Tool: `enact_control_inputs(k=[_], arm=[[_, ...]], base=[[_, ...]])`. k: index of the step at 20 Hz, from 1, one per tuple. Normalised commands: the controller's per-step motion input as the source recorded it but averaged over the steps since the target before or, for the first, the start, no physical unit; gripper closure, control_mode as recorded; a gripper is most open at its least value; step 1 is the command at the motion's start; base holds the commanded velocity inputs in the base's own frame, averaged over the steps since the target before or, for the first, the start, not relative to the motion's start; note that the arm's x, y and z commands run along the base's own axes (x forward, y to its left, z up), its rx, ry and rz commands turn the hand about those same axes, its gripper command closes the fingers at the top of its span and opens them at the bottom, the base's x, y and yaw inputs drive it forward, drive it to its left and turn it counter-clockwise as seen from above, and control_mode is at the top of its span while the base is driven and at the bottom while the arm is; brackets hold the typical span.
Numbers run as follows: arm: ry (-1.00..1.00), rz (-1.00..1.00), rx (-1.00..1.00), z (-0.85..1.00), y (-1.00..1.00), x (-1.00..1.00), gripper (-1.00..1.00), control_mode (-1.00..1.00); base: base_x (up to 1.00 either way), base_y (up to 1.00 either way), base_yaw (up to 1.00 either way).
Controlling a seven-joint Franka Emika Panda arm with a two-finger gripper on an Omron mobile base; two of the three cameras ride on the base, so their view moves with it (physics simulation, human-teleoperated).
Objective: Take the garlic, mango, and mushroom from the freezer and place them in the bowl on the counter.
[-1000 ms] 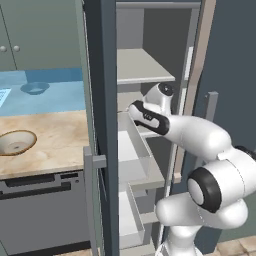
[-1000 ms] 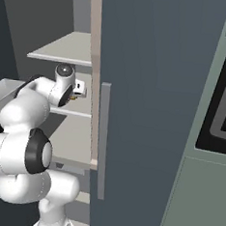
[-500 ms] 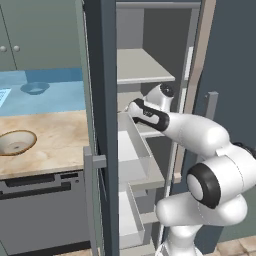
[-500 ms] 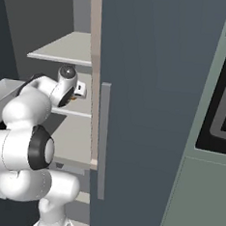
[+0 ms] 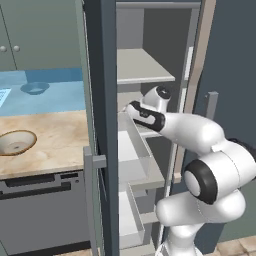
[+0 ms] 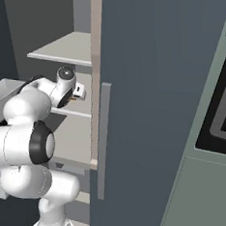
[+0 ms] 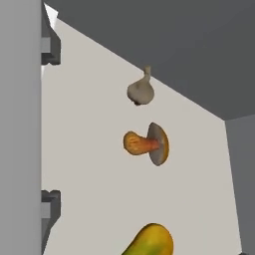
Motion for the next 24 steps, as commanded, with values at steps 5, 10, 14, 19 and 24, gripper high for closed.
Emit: enact_control_inputs(k=[5, 10, 14, 19, 24], arm=[[0.09, -0.01, 0.0, 0.0, 0.03, 0.24, -1.0, -1.0], [0.0, 0.0, 0.01, -0.15, 0.01, 0.27, -1.0, -1.0], [0.0, 0.0, 0.0, -0.15, 0.03, 0.19, -1.0, -1.0], [0.0, 0.0, 0.0, -0.16, 0.06, 0.15, -1.0, -1.0], [0.0, 0.0, 0.0, -0.1, 0.1, 0.17, -1.0, -1.0]], base=[[0.0, 0.0, 0.0], [0.0, 0.0, 0.0], [0.0, 0.0, 0.0], [0.0, 0.0, 0.0], [0.0, 0.0, 0.0]])
